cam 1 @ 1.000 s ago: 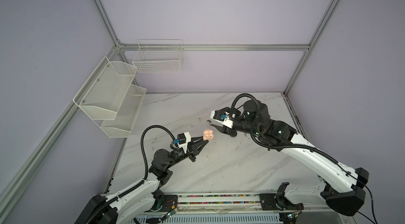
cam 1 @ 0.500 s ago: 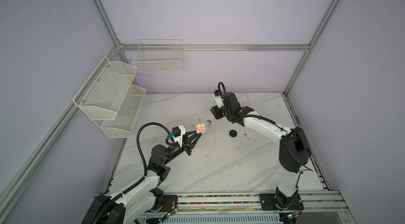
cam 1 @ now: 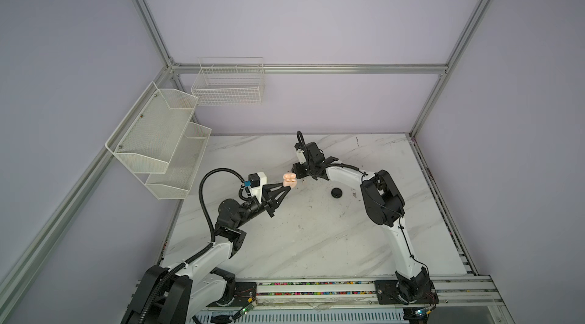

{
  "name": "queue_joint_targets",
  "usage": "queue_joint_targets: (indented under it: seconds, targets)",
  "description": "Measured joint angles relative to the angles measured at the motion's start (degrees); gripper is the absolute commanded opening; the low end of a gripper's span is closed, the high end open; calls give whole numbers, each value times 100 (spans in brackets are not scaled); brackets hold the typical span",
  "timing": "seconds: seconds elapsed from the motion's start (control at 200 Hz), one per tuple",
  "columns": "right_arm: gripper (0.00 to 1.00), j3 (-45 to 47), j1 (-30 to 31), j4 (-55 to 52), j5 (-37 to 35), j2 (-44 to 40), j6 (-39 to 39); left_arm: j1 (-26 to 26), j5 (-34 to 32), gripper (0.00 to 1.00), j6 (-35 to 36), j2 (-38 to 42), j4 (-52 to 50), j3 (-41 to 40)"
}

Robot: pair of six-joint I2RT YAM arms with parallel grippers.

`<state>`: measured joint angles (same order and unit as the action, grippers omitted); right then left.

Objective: Insert wireless bluetooth earbuds into charging case
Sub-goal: Pick up a wireless bluetooth earbud from the top-center of the table.

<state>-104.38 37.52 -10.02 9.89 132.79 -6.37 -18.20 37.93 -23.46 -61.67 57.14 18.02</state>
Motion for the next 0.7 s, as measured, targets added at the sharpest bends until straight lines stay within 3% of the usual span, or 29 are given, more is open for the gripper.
queue_joint_targets:
  seconds: [0.265,0.7]
  targets:
    - [47,-708,136,61,-20,535,328,13,87,0,-4,9,-105,0]
    - [42,-1005,155,-133,-111,933,577,13,109,0,-7,26,-114,0]
